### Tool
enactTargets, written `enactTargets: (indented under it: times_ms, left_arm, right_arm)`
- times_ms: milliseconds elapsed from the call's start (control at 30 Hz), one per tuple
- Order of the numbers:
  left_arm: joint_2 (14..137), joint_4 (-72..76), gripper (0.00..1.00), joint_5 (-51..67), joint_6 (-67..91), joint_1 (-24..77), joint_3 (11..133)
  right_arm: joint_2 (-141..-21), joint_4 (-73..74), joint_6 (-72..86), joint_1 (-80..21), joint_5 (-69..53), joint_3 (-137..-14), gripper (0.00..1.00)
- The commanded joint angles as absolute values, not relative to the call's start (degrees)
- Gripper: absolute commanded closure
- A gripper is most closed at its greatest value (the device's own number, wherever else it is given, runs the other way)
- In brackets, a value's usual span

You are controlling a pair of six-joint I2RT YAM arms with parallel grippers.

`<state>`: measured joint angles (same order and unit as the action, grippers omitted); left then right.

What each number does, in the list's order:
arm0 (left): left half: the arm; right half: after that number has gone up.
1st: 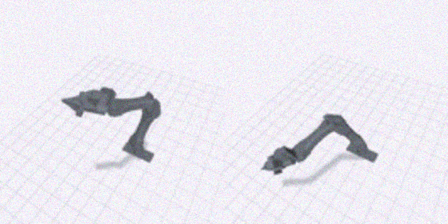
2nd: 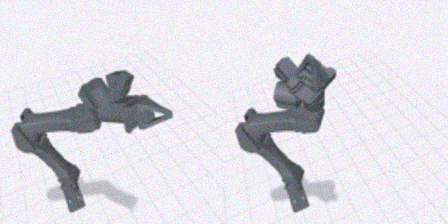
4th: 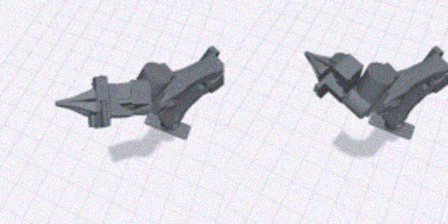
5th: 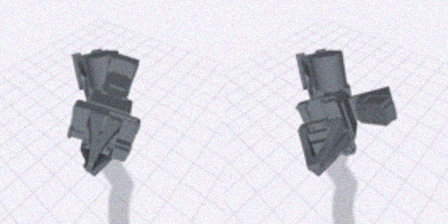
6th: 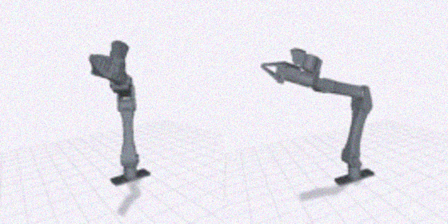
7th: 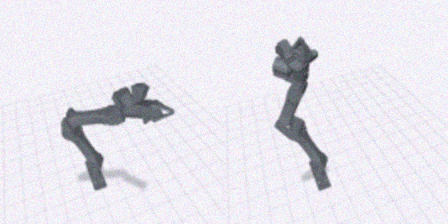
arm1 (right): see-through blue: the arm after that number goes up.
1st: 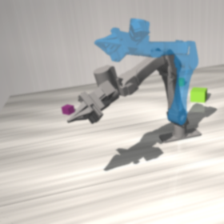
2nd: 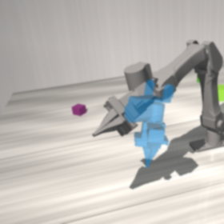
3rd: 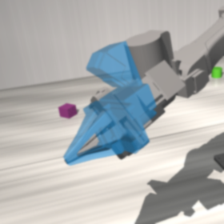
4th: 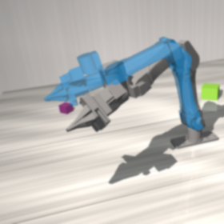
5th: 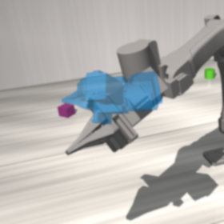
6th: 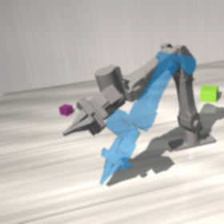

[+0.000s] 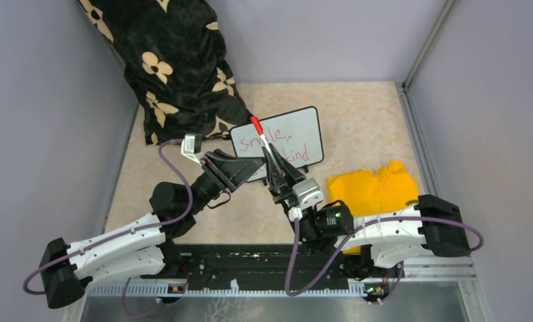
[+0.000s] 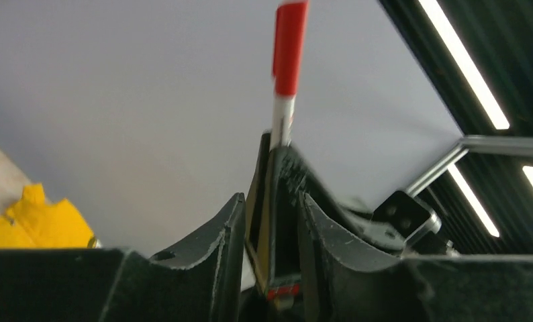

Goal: Write a sentence on the whiteboard
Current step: Close the whiteboard marker at the center of the board.

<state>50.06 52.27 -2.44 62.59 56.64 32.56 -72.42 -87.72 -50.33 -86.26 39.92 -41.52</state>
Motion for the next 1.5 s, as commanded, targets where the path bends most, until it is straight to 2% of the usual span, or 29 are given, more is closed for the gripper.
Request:
enactTargets:
  times_ms: [0,167,367,600,1100,1467]
  left_arm:
    - [47.85,48.66,0.54,1.83,61.29,57.91,30.74]
    - [44.80,48.65,0.23,-2.45,57.38,57.92,30.32]
    - [41.31,43.59,0.13,-7.61,44.96,57.92,35.38]
    - [43.53,34.10,0.13,-7.90,35.96,57.83,44.69]
    - [49.02,30.43,0.28,-1.82,40.53,57.26,49.27]
    - [45.99,33.24,0.29,-2.23,46.14,55.66,45.45]
  right_arm:
    - [-70.61,-91.15,-49.70,-85.86,40.20,-44.32,1.00]
    - [-69.03,-89.57,-49.89,-87.34,40.17,-43.40,1.00]
    - [-63.35,-78.24,-44.01,-89.09,37.96,-41.06,1.00]
    - [-57.32,-63.18,-34.92,-89.12,33.10,-40.17,1.00]
    - [-56.27,-63.25,-33.41,-89.21,32.10,-39.05,1.00]
    - [-55.85,-65.14,-34.13,-89.21,33.30,-37.67,1.00]
